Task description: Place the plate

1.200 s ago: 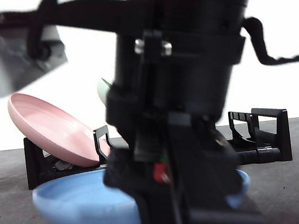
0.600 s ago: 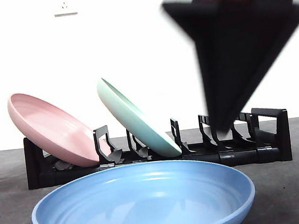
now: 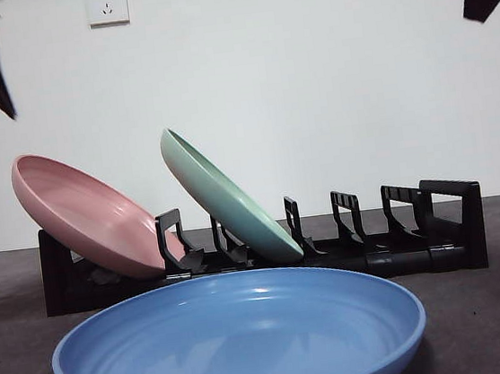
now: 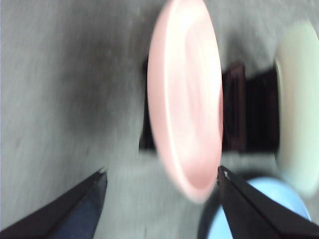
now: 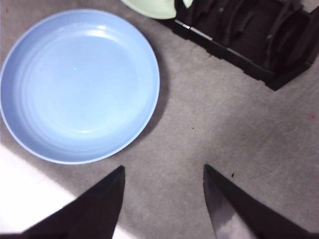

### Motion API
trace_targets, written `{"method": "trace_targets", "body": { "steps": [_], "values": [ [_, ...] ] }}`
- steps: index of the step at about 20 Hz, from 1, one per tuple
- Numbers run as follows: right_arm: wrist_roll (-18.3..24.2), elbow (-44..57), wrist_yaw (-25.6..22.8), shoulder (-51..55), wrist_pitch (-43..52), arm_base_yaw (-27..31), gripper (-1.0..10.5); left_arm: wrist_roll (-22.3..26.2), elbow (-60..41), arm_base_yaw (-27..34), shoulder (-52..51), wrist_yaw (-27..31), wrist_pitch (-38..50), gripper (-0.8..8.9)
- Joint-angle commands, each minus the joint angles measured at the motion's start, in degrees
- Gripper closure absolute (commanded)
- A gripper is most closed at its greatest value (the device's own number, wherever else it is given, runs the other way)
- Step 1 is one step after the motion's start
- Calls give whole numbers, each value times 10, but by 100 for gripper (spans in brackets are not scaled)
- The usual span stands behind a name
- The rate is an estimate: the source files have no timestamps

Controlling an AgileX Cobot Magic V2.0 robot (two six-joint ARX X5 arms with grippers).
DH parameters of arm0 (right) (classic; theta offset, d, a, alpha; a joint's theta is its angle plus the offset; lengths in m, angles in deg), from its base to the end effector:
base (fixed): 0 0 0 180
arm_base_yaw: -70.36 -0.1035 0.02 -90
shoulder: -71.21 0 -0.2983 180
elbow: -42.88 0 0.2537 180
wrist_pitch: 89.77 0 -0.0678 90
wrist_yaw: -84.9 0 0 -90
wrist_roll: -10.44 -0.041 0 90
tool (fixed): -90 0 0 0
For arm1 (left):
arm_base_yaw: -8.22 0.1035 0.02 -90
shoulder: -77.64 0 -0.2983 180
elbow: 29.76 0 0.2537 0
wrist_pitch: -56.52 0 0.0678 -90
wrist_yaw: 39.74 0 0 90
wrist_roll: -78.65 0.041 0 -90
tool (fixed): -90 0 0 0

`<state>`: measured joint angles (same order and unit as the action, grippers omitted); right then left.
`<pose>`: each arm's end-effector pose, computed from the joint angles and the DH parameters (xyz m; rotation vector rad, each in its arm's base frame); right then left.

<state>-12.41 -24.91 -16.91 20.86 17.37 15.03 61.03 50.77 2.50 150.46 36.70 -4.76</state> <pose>0.0825 0.1046 0.3203 -0.1873 0.9346 0.5147 0.2450 -0.0342 0.3359 -0.3462 0.9788 -0.1652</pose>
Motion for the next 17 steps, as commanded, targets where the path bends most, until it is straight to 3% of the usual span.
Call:
{"method": "trace_targets", "body": {
  "steps": [1, 12, 17],
  "values": [
    [-16, -11, -2, -1, 3, -2, 695, -1, 38, -1, 52, 3, 19, 469],
    [-38, -11, -2, -1, 2, -2, 695, 22, 102, -1, 183, 3, 35, 485],
    [-38, -11, -2, -1, 2, -3, 695, 37, 103, -1, 182, 3, 33, 798]
  ]
}}
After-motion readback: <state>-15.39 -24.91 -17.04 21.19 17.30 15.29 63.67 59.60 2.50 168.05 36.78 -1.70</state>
